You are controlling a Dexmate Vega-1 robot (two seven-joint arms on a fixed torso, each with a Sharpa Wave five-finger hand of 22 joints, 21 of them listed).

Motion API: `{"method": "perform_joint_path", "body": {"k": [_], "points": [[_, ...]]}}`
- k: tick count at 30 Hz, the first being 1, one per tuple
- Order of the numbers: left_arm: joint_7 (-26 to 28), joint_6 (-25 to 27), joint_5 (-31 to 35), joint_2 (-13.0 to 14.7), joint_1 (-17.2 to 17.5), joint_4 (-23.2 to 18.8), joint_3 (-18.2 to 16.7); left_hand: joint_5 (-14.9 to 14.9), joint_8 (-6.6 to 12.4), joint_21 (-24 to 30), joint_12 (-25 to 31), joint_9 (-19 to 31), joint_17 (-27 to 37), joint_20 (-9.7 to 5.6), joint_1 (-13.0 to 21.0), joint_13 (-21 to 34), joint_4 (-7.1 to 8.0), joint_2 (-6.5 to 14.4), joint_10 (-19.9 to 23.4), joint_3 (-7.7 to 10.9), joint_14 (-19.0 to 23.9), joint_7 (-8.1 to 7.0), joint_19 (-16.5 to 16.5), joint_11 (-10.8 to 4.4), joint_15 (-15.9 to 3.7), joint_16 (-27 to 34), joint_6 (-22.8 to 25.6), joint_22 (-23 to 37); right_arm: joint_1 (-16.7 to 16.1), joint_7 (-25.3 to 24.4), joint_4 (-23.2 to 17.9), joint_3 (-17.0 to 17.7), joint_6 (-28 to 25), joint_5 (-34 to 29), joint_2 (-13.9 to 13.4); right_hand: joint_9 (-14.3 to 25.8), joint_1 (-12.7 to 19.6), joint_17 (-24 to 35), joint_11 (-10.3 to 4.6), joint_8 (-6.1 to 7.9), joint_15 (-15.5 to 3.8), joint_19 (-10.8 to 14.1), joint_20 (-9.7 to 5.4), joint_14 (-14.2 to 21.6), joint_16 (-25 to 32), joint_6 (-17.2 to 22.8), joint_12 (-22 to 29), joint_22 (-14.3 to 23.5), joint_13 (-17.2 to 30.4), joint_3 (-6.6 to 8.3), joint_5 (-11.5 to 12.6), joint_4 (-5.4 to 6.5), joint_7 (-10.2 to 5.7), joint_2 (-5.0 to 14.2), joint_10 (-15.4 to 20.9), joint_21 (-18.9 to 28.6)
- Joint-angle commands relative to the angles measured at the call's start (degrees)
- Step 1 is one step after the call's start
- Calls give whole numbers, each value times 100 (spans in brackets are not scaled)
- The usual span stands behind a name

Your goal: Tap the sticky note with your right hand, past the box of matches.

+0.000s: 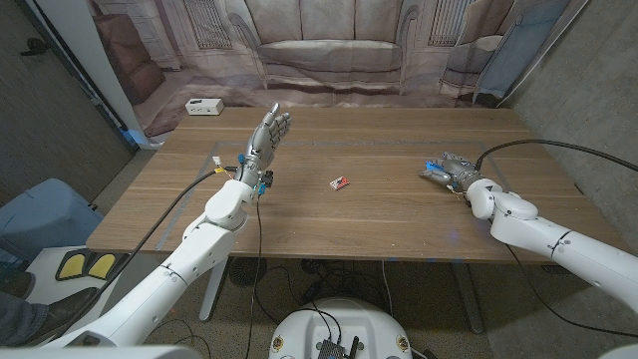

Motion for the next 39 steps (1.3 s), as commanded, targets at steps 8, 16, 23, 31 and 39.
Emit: {"method": "perform_joint_path", "body": {"k": [8, 16, 23, 31, 39], "points": [[-44, -36, -32, -32, -19, 70, 29, -27, -20, -17, -22, 32, 30, 49, 25, 11, -38, 31, 55, 18, 74, 7, 3, -23, 7, -6, 62, 32, -85, -158, -83, 136, -102, 187, -41, 35, -26, 14, 15, -171, 39, -1197, 31, -1523, 30, -393, 22, 24, 33, 35, 16, -14, 102, 19, -847, 31], [-68, -31, -37, -44, -49, 109, 51, -29, -23, -17, -30, 32, 30, 53, 28, 11, -42, 37, 52, 19, 75, 5, 3, -20, 14, -8, 61, 32, -85, -176, -82, 164, -187, 256, -40, 36, -30, 16, 29, -187, 49, -1189, 47, -1520, 31, -455, 18, 24, 33, 31, 13, -18, 119, 4, -858, 32], [-85, -38, -35, -60, -85, 141, 65, -31, -23, -17, -31, 32, 30, 52, 28, 12, -46, 40, 61, 18, 75, 3, 5, -24, 9, -10, 67, 32, -98, -221, -85, 177, -201, 303, -56, 37, -35, 17, 35, -177, 53, -1179, 60, -1512, 34, -449, 19, 24, 34, 27, 11, -20, 127, -9, -857, 35], [-72, -45, -35, -73, -84, 155, 68, -32, -24, -17, -32, 32, 31, 55, 30, 12, -50, 43, 68, 18, 69, 2, 5, 1, 13, -13, 68, 32, -81, -217, -63, 144, -213, 309, -65, 37, -39, 18, 37, -151, 56, -1168, 64, -1510, 34, -398, 23, 24, 34, 23, 10, -22, 126, -21, -847, 37], [-41, -45, -31, -58, -44, 115, 51, -33, -26, -18, -37, 33, 31, 55, 30, 13, -53, 45, 68, 17, 72, 6, 3, -6, 9, -12, 68, 32, 2, -96, 5, 55, -259, 277, -42, 38, -44, 19, 32, -122, 55, -1168, 70, -1512, 32, -329, 25, 24, 34, 20, 9, -24, 126, -30, -843, 35]]}}
